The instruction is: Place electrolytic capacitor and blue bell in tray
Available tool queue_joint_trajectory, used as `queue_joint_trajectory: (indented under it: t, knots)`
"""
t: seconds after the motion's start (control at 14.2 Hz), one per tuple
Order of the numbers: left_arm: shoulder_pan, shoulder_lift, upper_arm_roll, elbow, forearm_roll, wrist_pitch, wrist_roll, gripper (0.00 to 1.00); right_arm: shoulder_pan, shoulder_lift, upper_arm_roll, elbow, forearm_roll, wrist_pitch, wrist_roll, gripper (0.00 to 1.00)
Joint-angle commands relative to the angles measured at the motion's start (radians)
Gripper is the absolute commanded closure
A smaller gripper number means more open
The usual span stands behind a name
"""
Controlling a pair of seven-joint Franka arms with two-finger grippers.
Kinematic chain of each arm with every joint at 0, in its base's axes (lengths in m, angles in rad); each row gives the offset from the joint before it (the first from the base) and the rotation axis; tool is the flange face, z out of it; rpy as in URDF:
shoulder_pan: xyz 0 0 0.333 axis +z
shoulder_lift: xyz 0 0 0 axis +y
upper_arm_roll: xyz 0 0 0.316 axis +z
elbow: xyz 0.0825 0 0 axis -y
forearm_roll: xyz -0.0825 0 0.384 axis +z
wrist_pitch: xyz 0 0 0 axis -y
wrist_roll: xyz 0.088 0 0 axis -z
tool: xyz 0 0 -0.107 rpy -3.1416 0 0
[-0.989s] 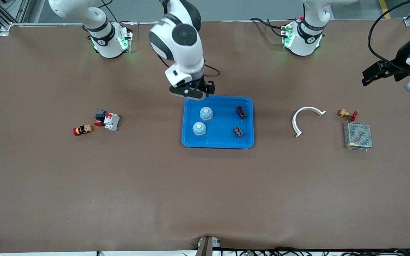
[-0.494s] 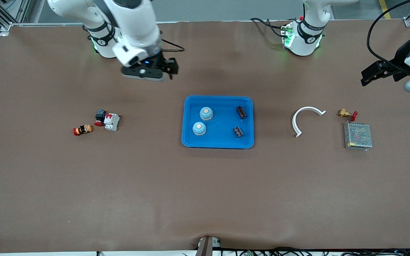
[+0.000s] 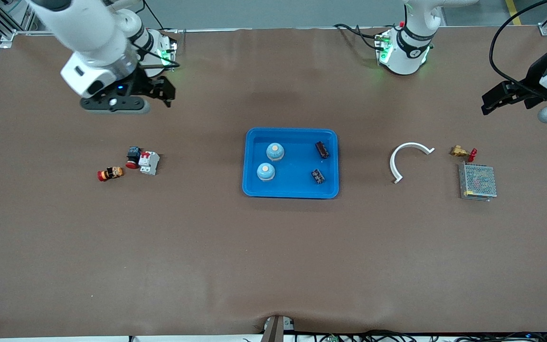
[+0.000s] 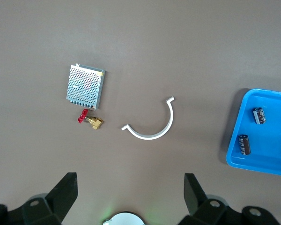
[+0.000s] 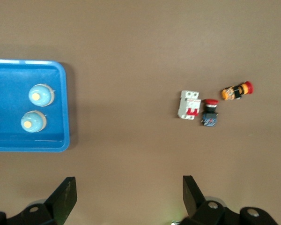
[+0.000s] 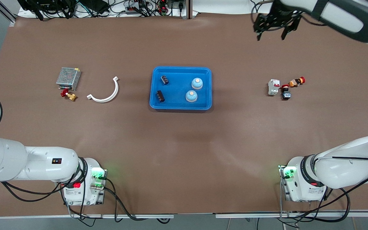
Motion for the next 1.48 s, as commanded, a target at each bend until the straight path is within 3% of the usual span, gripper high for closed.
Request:
queue_joint_trajectory:
  t: [0.0,0.57,0.99,1.41]
  knots:
    - [-0.004,-0.006,0.005,-0.001,-0.016,-0.007,0.007,0.0,-0.108,-0.002,0.019,0.026,-0.003,-0.033,-0.131,0.0]
    - [-0.005,-0.004,0.005,0.001,-0.015,-0.009,0.007,0.0,-0.372,-0.002,0.011,0.078,-0.009,-0.096,-0.383,0.0]
    - [-0.006,-0.004,0.005,0.004,-0.015,-0.009,0.009,0.0,-0.478,0.004,-0.001,0.117,-0.017,-0.113,-0.454,0.0]
    - [-0.006,-0.004,0.005,0.01,-0.015,-0.009,0.01,0.0,-0.483,0.007,-0.001,0.115,-0.017,-0.112,-0.454,0.0]
